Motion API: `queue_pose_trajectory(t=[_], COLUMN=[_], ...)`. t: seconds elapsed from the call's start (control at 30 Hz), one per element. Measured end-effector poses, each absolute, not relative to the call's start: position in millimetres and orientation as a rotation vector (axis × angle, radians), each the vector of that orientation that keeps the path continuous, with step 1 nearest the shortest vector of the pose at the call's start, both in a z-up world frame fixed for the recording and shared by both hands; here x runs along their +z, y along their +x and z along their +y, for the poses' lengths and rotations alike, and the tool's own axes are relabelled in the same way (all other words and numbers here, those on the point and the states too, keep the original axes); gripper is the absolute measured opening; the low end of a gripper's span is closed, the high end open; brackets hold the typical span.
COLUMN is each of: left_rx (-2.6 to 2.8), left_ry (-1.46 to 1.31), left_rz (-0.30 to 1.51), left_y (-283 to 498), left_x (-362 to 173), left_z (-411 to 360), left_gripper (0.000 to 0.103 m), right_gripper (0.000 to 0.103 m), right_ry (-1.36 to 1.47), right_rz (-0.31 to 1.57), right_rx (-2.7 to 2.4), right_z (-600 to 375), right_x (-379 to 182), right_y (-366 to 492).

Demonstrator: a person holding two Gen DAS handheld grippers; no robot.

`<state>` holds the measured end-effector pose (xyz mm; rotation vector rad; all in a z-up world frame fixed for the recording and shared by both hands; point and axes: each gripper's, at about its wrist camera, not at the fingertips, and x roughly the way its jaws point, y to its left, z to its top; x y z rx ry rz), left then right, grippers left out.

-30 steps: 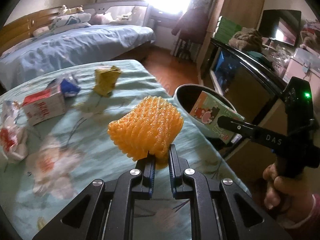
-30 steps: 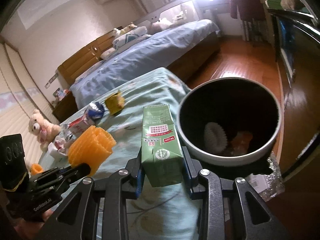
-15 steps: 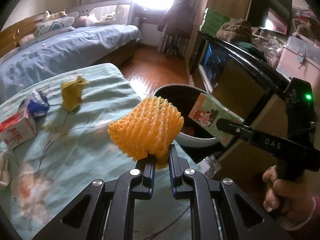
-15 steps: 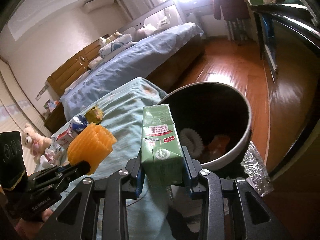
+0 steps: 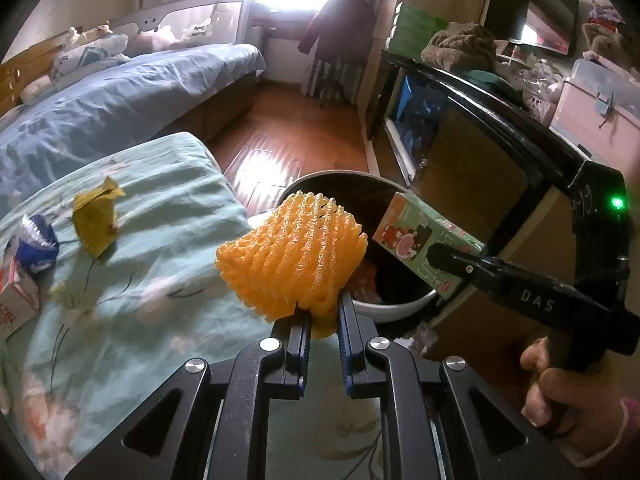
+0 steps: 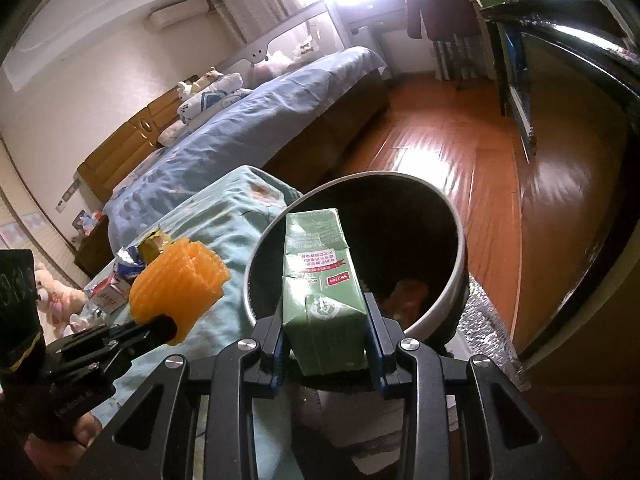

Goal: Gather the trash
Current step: 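Carry the orange net with the left tool while the right tool carries the carton over the bin, then open the left tool over the bin while the right tool opens to drop the carton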

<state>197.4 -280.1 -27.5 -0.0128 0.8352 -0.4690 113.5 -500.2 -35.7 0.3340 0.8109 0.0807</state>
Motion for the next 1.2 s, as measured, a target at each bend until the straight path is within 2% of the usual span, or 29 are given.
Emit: queue_pose_trajectory(t=[1.2], left_rx=[-0.504], left_ry=[0.025], left_rz=[0.916], left_y=[256], left_x=[-44], left_z=[-329], left_gripper=[0.012], right_gripper=[0.033], right_ry=[0.329], right_rz=[0.849], right_rx=[0.028], right_z=[-531], right_x=[-48], right_y=[160])
